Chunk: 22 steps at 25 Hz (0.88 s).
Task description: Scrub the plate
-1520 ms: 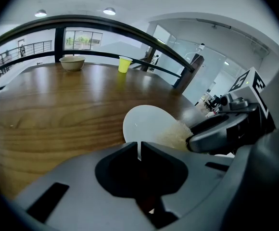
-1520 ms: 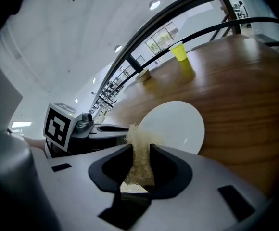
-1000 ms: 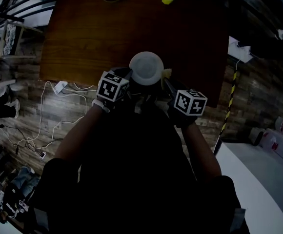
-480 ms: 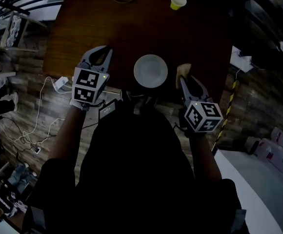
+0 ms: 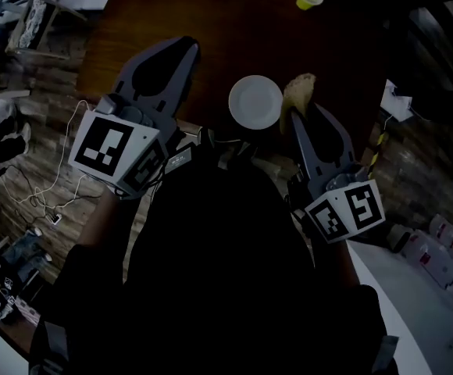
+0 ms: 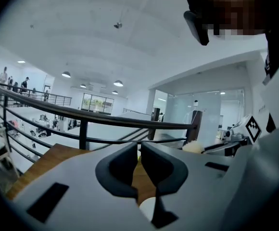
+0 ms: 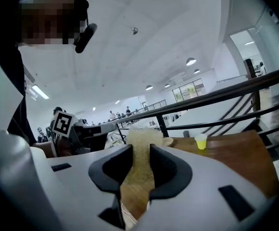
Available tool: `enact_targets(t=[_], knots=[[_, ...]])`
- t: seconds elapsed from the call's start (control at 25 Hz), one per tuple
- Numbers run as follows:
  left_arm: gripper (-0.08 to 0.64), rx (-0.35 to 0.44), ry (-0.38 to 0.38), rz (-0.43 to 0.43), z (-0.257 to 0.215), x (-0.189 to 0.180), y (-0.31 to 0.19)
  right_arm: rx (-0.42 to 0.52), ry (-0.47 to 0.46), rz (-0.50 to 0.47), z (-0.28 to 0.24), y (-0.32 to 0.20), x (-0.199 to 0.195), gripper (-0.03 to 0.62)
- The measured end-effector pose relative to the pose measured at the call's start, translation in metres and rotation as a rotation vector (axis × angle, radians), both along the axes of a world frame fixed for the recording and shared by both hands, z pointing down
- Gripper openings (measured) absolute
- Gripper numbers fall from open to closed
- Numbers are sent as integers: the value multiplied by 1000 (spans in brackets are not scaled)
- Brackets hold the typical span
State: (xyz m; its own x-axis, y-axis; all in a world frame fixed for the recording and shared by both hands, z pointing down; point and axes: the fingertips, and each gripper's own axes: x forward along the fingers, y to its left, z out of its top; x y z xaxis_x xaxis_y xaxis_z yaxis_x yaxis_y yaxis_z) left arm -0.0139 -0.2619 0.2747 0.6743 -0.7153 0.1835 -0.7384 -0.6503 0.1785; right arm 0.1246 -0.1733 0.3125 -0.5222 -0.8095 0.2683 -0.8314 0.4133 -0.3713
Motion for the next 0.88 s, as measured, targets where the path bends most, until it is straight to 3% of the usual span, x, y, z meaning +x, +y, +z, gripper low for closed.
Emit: enact_targets(t=[0.16, 0.36, 0.56, 0.88], knots=[[34, -32, 82, 41, -21, 25, 31, 56, -38, -31, -28, 4, -20, 120], [34, -112, 182, 77, -29, 44, 58, 114, 4, -59, -38, 10, -29, 120], [34, -165, 173, 155, -14, 68, 71, 114, 9, -45, -36, 9, -30, 120], [34, -169, 169, 162, -13, 71, 72, 100, -3, -22, -34, 12, -24, 120]])
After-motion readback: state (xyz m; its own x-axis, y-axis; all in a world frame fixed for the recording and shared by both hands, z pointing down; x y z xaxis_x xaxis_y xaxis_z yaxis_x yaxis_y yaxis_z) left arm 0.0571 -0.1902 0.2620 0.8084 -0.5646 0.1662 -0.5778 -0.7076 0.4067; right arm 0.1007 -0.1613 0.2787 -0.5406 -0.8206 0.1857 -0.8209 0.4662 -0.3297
